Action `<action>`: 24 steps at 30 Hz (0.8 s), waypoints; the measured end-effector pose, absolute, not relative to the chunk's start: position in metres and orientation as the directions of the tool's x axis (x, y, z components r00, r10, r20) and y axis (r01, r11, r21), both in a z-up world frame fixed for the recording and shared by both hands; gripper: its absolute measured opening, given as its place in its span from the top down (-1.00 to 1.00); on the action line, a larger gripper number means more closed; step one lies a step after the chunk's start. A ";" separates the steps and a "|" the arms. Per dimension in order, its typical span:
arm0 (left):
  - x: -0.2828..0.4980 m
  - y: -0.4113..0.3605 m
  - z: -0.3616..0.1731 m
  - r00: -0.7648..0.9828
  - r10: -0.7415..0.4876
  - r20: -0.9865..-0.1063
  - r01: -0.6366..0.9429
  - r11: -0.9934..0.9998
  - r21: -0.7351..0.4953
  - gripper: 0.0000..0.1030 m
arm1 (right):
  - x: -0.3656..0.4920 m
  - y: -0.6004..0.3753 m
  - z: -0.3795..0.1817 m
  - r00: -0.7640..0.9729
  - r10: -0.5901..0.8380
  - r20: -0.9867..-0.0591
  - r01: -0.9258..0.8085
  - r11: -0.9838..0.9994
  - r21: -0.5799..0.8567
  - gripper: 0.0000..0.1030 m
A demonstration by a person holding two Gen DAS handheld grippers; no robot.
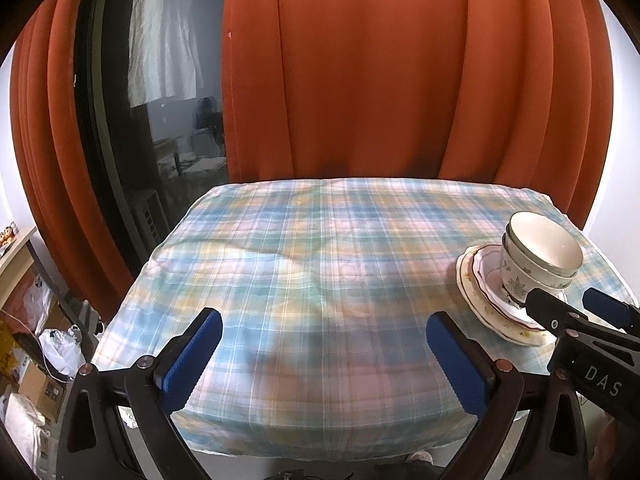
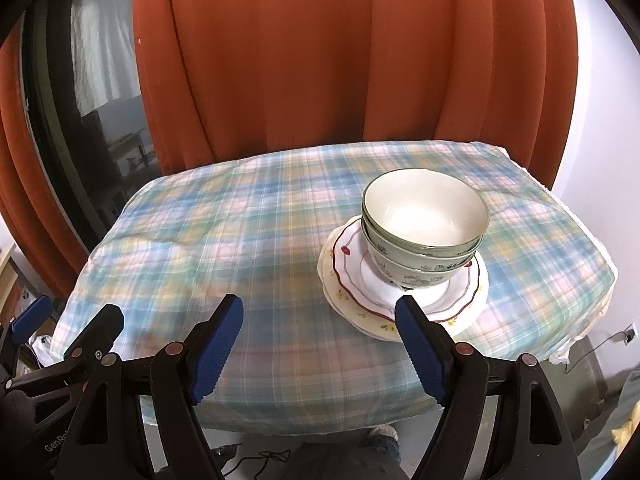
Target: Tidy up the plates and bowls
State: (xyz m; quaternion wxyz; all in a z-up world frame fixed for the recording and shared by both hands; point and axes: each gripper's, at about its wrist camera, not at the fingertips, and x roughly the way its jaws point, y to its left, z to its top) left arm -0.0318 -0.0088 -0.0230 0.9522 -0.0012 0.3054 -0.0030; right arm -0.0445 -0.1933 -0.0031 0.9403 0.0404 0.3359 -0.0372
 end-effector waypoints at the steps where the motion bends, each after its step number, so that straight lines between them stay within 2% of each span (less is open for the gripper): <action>1: -0.031 -0.009 -0.023 0.814 -0.006 -0.581 0.005 1.000 -0.005 -0.99 | -0.044 -0.194 -0.003 0.773 -0.044 -0.632 0.098 0.994 0.051 -0.63; 24: -0.029 -0.011 -0.023 0.812 -0.009 -0.583 0.008 1.000 -0.004 -0.99 | -0.038 -0.195 -0.004 0.771 -0.042 -0.636 0.097 0.994 0.052 -0.67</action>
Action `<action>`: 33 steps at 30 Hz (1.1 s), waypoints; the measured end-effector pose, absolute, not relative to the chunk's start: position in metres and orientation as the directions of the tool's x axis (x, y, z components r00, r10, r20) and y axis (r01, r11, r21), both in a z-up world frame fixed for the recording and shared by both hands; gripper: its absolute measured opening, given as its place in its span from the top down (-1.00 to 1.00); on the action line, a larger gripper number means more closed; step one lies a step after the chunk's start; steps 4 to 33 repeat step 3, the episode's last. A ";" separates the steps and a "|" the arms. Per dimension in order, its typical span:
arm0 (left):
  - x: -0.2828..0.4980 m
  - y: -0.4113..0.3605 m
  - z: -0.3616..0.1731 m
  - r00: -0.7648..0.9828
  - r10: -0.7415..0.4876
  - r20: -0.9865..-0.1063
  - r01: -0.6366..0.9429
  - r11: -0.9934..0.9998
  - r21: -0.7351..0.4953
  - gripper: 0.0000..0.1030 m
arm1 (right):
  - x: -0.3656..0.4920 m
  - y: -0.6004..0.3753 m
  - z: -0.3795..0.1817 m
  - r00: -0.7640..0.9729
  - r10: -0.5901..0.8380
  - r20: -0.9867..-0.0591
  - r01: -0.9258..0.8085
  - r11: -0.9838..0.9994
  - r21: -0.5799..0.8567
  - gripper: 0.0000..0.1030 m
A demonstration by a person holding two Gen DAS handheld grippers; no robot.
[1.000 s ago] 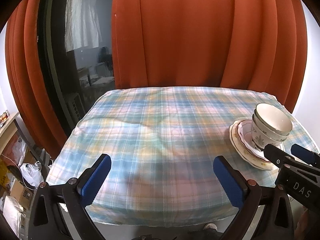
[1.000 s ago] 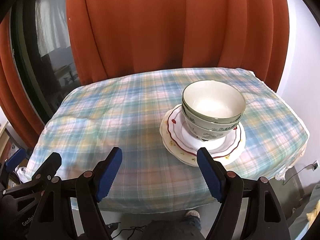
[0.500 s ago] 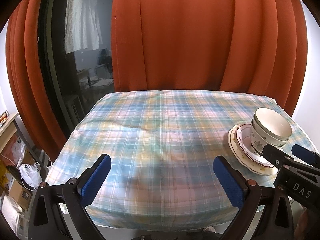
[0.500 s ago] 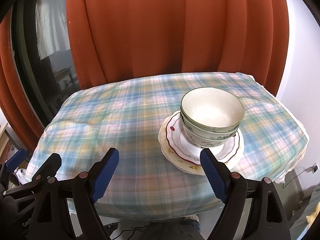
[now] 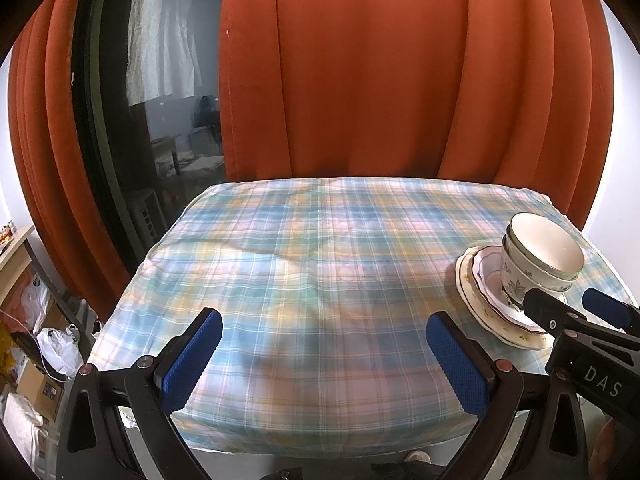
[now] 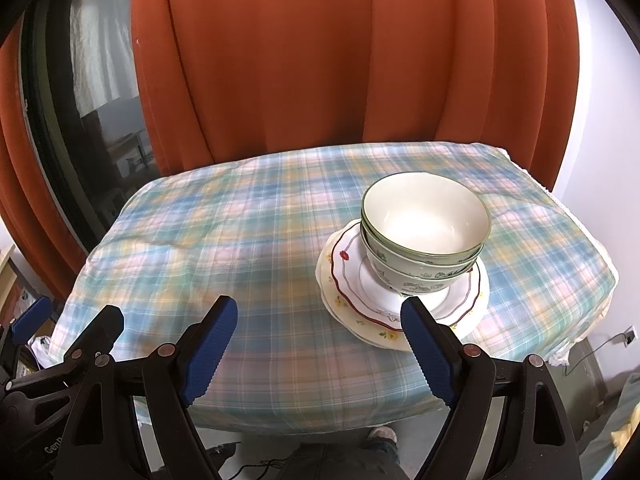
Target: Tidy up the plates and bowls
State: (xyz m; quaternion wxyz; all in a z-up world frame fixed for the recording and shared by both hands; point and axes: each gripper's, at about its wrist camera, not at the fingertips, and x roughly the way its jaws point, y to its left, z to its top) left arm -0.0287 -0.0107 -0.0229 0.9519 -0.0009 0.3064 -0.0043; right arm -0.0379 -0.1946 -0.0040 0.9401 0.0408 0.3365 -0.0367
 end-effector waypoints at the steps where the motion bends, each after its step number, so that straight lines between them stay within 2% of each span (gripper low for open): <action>1: -0.029 -0.011 -0.023 0.813 -0.009 -0.582 0.007 1.000 -0.005 -0.99 | -0.038 -0.195 -0.004 0.770 -0.042 -0.637 0.096 0.994 0.052 -0.67; 33: -0.028 -0.011 -0.023 0.812 -0.013 -0.583 0.010 1.000 -0.008 -0.99 | -0.037 -0.195 -0.005 0.769 -0.041 -0.638 0.096 0.994 0.052 -0.67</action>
